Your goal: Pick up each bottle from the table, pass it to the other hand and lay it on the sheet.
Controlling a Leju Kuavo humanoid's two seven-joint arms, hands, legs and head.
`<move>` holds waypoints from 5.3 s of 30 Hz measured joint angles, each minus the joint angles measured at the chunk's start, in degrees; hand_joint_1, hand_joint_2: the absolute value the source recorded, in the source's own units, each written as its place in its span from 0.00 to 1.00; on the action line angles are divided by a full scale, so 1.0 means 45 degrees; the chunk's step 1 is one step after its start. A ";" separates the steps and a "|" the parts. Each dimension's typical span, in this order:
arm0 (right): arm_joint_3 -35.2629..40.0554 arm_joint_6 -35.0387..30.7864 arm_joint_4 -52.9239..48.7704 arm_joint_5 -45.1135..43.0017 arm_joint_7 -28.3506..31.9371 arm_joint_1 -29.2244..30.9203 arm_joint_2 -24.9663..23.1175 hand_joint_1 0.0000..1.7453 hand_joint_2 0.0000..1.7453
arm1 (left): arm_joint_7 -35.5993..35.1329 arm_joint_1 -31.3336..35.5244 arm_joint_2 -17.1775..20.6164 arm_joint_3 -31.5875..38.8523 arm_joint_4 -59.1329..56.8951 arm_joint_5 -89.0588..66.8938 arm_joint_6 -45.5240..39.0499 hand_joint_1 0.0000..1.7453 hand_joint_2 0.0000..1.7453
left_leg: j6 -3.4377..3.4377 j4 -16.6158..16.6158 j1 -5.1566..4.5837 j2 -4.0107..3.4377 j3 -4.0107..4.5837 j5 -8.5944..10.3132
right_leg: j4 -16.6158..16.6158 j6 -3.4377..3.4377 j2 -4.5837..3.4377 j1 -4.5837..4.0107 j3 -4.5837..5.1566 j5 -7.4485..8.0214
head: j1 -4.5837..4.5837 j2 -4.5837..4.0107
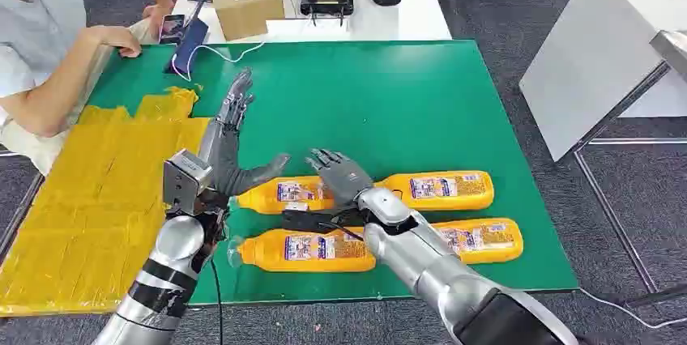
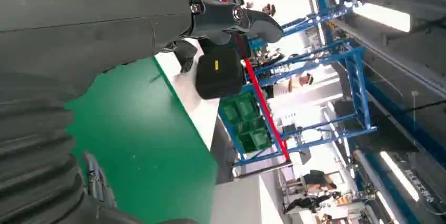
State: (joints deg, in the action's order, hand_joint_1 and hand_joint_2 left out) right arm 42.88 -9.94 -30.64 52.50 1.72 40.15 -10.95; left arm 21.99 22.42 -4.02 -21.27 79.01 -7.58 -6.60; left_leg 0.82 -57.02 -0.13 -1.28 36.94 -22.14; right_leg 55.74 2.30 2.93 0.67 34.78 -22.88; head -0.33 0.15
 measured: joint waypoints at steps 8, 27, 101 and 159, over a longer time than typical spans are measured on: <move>0.0233 0.0049 0.1432 0.0995 -0.1524 0.0485 -0.0097 0.00 1.00 | 0.0204 0.0368 -0.0262 -0.0286 -0.0500 -0.0224 -0.0404 0.00 1.00 | 0.0000 -0.0001 -0.0002 0.0003 0.0001 0.0000 | 0.0000 0.0000 0.0001 0.0001 0.0000 0.0000 | 0.0000 0.0000; 0.0534 -0.0506 0.2243 0.1831 -0.1713 0.0651 -0.0092 0.99 1.00 | 0.0272 0.0547 -0.0510 -0.0554 -0.0884 -0.0141 -0.0398 0.00 1.00 | 0.0001 -0.0002 -0.0002 -0.0001 0.0002 0.0000 | 0.0000 0.0001 -0.0001 0.0001 0.0002 0.0001 | 0.0000 0.0000; -0.6843 -0.3781 -0.8171 -0.5242 0.3756 -0.5398 0.0073 1.00 1.00 | -0.0296 -0.1678 -0.0014 -0.0092 0.0272 -0.0679 0.0137 0.00 1.00 | 0.0002 0.0002 -0.0029 0.0058 0.0043 -0.0011 | -0.0001 0.0006 0.0047 0.0024 0.0019 -0.0014 | 0.0000 0.0000; -0.0617 -0.3235 -0.5873 -0.4061 0.3649 -0.4017 -0.0160 1.00 1.00 | 0.0233 -0.2140 -0.0116 0.0243 0.0277 0.4643 0.1253 1.00 1.00 | 0.0000 0.0002 -0.0028 0.0033 0.0043 -0.0012 | -0.0001 0.0004 0.0027 0.0027 0.0038 -0.0017 | 0.0000 0.0000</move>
State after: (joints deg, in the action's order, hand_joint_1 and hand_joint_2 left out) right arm 40.11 -24.50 -57.07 34.23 18.14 22.07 -11.67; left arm 23.04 12.79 -4.55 -20.17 80.26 13.31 -0.96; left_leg 0.82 -57.01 -0.25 -1.13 37.13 -22.19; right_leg 55.73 2.32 3.06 0.79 34.95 -22.95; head -0.33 0.15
